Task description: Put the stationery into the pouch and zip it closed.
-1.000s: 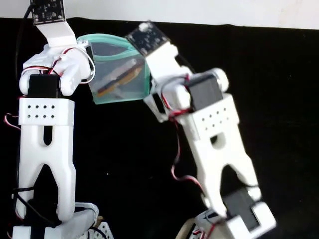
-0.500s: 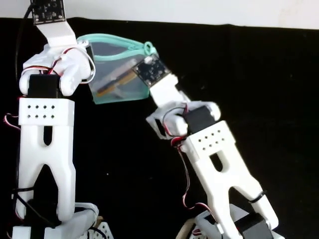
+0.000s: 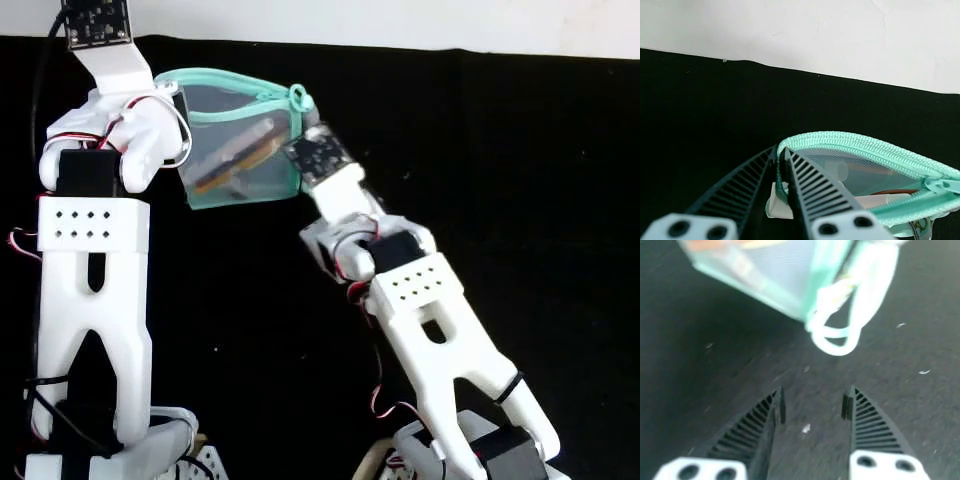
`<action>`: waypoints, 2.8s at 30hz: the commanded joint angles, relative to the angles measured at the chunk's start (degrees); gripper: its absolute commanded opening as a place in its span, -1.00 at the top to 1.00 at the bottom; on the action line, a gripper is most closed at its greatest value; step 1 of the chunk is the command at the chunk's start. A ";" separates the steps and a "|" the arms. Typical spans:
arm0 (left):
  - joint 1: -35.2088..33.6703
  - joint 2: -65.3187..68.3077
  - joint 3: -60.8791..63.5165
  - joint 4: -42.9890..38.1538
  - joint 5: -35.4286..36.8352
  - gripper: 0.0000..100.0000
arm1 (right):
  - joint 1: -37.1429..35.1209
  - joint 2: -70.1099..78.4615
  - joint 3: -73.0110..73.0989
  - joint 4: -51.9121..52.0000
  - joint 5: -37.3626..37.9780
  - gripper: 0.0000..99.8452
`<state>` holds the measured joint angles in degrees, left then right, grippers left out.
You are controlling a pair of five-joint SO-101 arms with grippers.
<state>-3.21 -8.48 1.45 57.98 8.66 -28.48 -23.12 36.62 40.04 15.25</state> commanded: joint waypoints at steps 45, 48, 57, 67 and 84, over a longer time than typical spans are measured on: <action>2.24 2.51 1.19 0.09 0.26 0.99 | 6.20 30.02 4.00 -76.35 -9.05 0.62; 2.24 2.51 1.19 0.09 0.26 0.99 | 6.37 31.60 1.01 -76.35 -9.05 0.64; 2.24 2.51 1.19 0.09 0.26 0.99 | 7.16 29.49 0.75 -76.09 -8.79 0.99; 2.42 2.51 1.19 0.18 0.26 0.99 | 8.31 13.41 16.57 -71.25 -3.25 0.99; 2.59 2.51 1.27 0.35 0.35 0.99 | 9.27 -6.02 18.24 -27.38 -3.52 0.99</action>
<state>-3.03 -8.48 1.45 57.98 8.66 -19.78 -23.91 55.60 4.44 11.30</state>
